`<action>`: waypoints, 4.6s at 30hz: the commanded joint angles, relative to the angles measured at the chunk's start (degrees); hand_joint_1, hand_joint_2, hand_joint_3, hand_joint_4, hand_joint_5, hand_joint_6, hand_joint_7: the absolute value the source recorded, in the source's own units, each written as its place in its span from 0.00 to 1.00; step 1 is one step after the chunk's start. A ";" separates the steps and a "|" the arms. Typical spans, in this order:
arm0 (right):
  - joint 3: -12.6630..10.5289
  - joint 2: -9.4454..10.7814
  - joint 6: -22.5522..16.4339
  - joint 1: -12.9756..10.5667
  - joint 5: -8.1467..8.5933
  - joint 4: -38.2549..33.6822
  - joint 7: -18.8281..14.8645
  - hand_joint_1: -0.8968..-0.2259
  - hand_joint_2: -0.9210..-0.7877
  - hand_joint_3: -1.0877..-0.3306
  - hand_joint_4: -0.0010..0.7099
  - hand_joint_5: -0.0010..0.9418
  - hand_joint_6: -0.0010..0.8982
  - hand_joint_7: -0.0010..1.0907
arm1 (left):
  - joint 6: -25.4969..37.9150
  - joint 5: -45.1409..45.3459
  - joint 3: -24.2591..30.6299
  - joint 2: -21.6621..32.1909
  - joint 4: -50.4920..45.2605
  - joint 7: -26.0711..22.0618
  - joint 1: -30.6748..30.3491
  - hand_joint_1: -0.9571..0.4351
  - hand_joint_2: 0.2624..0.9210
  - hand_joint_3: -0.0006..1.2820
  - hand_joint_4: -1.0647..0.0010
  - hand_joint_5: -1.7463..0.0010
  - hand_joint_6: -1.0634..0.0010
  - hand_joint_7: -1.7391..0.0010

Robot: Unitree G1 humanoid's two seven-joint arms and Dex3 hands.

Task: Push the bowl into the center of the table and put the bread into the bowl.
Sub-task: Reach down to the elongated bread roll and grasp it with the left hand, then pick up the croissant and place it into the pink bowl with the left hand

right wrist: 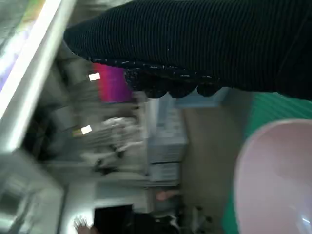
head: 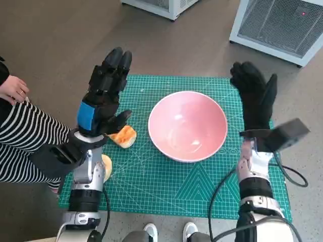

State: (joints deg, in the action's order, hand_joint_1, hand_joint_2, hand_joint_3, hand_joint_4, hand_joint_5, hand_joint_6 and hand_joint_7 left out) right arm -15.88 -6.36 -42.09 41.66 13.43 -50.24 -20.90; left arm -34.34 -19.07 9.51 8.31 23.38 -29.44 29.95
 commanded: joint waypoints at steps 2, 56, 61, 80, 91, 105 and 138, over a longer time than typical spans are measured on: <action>3.61 -1.23 -0.33 -6.45 -0.97 12.74 -2.52 0.31 0.00 0.53 0.14 0.02 0.10 0.32 | -0.14 2.42 0.42 3.17 -0.55 0.62 1.21 0.24 1.00 0.23 0.92 0.99 1.00 0.78; 6.84 -3.36 10.18 -16.61 2.97 34.72 -3.21 0.35 0.00 0.55 0.23 0.02 0.11 0.37 | 6.29 43.22 -24.23 30.80 18.95 -6.12 16.73 0.69 0.70 0.00 0.86 1.00 0.69 0.99; 6.71 -3.44 10.33 -16.85 3.21 34.87 -3.32 0.35 0.00 0.55 0.23 0.01 0.11 0.37 | 6.09 46.14 -26.67 29.62 23.13 -4.02 18.55 0.67 0.70 0.00 0.86 1.00 0.69 0.99; 6.44 -3.70 10.30 -18.02 2.92 36.20 -2.92 0.35 0.00 0.55 0.23 0.01 0.11 0.37 | 10.53 53.86 -34.22 23.52 39.96 2.31 25.30 0.73 0.81 0.02 0.61 0.98 0.52 0.98; 6.27 -3.66 10.12 -18.20 3.13 35.89 -2.91 0.34 0.00 0.55 0.23 0.01 0.11 0.37 | 9.35 53.89 -35.45 23.42 43.40 4.66 25.61 0.59 0.98 0.11 0.28 0.81 0.43 0.45; 6.33 -3.38 9.87 -18.14 3.29 35.52 -2.97 0.34 0.00 0.55 0.21 0.00 0.11 0.37 | 2.62 47.83 -30.41 26.89 42.67 1.10 27.73 0.69 1.00 0.07 0.33 0.36 0.47 0.28; 6.56 -3.39 9.45 -18.35 5.36 34.67 -4.40 0.34 0.00 0.55 0.21 0.00 0.11 0.37 | 7.24 29.30 -18.56 21.96 11.39 -5.48 30.27 0.69 1.00 0.07 0.41 0.31 0.39 0.33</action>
State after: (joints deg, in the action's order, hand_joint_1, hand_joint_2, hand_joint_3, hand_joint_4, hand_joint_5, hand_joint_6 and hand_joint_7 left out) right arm -9.37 -9.96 -32.95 24.32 18.08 -14.64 -24.39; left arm -26.97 10.94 -7.45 35.20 37.09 -35.47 57.53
